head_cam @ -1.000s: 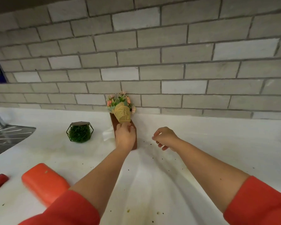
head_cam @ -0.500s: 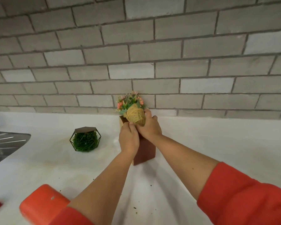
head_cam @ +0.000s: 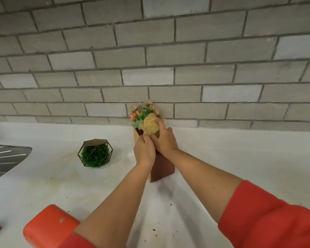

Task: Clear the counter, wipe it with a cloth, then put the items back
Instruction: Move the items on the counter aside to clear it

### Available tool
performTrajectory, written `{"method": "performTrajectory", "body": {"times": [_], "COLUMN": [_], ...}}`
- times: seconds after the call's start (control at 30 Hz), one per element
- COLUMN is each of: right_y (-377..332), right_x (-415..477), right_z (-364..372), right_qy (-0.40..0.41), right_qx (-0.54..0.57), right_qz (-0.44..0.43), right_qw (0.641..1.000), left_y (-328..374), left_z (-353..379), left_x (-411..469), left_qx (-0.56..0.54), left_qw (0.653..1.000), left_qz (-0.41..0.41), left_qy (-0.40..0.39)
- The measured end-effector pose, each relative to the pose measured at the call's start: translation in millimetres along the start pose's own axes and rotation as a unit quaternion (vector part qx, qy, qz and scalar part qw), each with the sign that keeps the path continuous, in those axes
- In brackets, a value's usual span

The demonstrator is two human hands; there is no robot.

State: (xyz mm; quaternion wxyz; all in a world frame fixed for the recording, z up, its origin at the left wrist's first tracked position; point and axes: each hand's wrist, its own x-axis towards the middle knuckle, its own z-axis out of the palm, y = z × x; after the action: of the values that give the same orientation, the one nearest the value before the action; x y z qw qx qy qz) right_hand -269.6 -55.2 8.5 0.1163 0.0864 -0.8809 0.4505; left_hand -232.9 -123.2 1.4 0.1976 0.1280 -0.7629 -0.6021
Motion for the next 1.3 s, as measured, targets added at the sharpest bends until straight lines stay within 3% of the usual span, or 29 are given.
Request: {"method": "performTrajectory", "body": {"times": [0.13,0.27,0.4,0.57,0.93,1.3], "right_y": [5.2,12.5,22.3,42.0,119.8,208.5], "right_x": [-14.5,-37.4,-60.9,-89.3,-172.4,-267.4], "right_z": [-15.3,-36.0,-58.6,-97.4,-246.8,-395.0], "right_qy": [0.029,0.039,0.035,0.046,0.15,0.192], "right_qx": [0.058,0.044,0.029,0.029,-0.016,-0.097], "right_qz": [-0.002,-0.045,-0.068,-0.089,-0.071,-0.009], "right_qw": [0.998,0.997,0.997,0.995,0.986,0.977], "left_y": [3.3,10.0,23.2,42.1,94.6,125.4], "left_z": [8.0,18.0,32.1,66.1,193.0,316.2], "left_x": [-3.3,-7.5,-19.6,-48.8,-171.8,-317.8], "left_qx": [-0.029,-0.1,-0.222,-0.279,-0.289,-0.264], "left_qw": [0.998,0.99,0.961,0.943,0.909,0.896], "left_qz": [-0.044,-0.076,-0.109,-0.114,-0.156,-0.138], "left_qy": [-0.03,-0.065,-0.123,-0.144,-0.258,-0.329]}}
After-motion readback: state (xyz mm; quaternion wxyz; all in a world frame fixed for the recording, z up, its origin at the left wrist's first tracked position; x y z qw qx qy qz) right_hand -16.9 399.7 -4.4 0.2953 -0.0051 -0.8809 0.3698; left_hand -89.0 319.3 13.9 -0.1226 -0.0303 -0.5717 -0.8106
